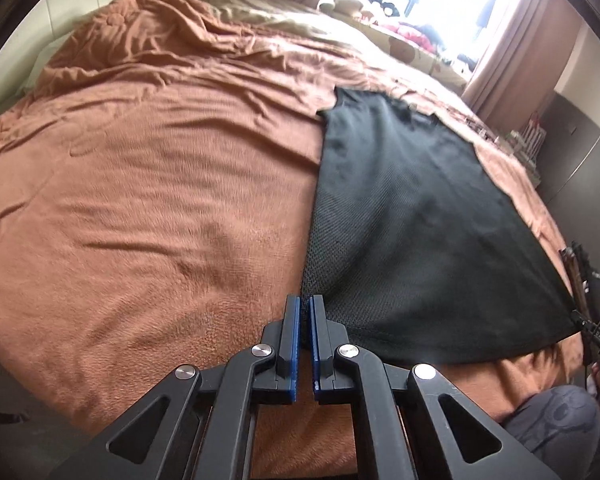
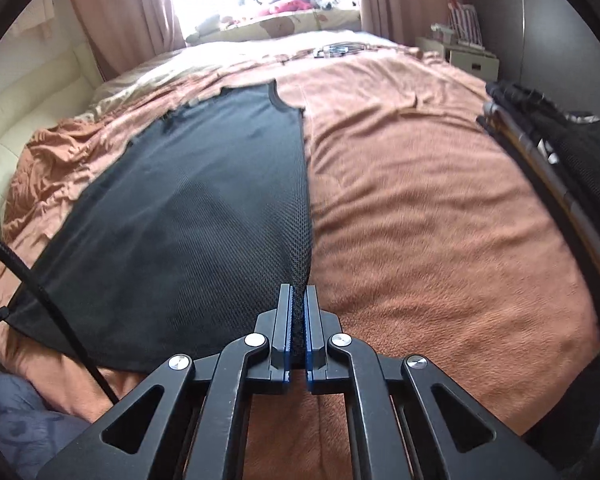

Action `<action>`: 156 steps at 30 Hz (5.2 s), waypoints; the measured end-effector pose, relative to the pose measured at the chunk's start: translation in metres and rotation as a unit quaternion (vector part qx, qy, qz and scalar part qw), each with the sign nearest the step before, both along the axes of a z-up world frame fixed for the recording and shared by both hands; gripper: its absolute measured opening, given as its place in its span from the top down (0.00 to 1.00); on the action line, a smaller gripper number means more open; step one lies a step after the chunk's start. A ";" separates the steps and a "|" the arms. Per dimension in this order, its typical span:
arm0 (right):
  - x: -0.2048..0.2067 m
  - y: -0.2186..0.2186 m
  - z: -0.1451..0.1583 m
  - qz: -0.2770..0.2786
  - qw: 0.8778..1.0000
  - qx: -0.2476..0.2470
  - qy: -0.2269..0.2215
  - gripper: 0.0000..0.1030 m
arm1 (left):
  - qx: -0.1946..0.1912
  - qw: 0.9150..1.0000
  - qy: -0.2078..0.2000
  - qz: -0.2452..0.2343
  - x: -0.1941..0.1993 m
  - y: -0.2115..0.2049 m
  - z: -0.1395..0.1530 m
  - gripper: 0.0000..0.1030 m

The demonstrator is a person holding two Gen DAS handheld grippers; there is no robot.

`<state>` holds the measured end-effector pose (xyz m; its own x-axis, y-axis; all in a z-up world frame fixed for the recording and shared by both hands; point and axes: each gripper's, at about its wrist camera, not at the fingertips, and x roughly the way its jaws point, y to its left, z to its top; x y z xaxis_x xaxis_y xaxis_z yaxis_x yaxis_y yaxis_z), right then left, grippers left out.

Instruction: Fold small clothes

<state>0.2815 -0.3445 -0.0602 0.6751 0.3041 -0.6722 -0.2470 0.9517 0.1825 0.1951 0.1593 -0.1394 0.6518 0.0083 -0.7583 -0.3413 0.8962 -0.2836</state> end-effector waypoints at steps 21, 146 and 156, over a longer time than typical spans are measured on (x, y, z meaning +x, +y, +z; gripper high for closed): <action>-0.116 -0.038 0.063 0.008 0.995 0.034 -0.098 0.99 | 0.007 0.993 -0.117 0.015 -0.092 -0.004 0.086 0.96; 0.268 0.124 -0.037 0.039 0.982 -0.178 0.043 0.31 | 0.162 0.972 0.135 -0.099 0.241 0.049 -0.034 0.37; 0.266 0.106 -0.043 0.042 0.991 -0.121 0.046 0.55 | 0.076 0.988 0.109 -0.080 0.236 0.067 -0.038 0.65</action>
